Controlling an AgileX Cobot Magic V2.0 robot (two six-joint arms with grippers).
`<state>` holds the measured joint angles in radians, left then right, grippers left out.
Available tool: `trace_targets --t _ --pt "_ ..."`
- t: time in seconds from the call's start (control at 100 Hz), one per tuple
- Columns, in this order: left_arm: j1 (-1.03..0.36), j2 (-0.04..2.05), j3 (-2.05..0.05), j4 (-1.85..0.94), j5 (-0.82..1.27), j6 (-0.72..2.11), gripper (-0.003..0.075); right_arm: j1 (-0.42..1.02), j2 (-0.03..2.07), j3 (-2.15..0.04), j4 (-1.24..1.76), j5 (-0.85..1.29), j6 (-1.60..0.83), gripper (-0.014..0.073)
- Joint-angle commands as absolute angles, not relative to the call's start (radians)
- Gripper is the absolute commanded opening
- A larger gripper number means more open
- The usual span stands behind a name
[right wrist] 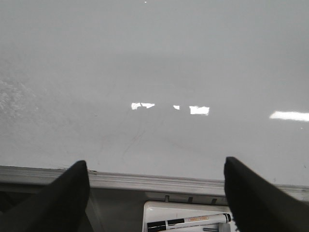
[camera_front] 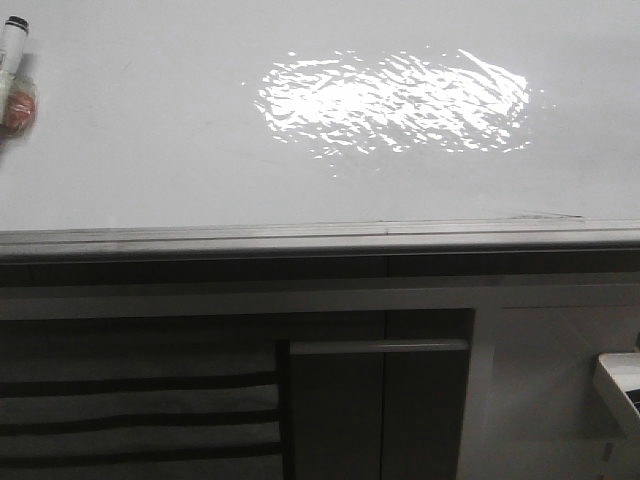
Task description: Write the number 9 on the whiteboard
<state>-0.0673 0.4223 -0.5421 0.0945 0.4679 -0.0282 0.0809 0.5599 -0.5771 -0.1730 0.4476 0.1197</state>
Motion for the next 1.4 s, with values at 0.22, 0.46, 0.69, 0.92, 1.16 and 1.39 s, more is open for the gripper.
trace_targets --t 0.22,0.46,0.69,0.92,1.16,1.39 --pt "-0.101 0.504 -0.576 0.047 0.381 -0.03 0.051 0.075 0.569 -0.611 -0.19 0.364 0.114 0.0511" --pt "-0.223 0.69 -0.576 0.047 0.294 -0.03 0.051 0.075 0.569 -0.611 -0.19 0.364 0.114 0.0511" --pt "-0.288 0.916 -0.576 0.054 0.057 -0.03 0.051 0.075 0.569 -0.611 -0.19 0.364 0.114 0.0511" --pt "-0.288 1.113 -0.577 0.073 -0.111 -0.03 0.0435 0.075 0.569 -0.611 -0.19 0.366 0.114 0.0511" --pt "-0.288 1.2 -0.577 0.079 -0.199 -0.03 0.0221 0.075 0.569 -0.611 -0.19 0.366 0.114 0.0511" --pt "-0.288 1.208 -0.577 0.079 -0.201 -0.03 0.0099 0.075 0.569 -0.611 -0.19 0.364 0.114 0.0511"
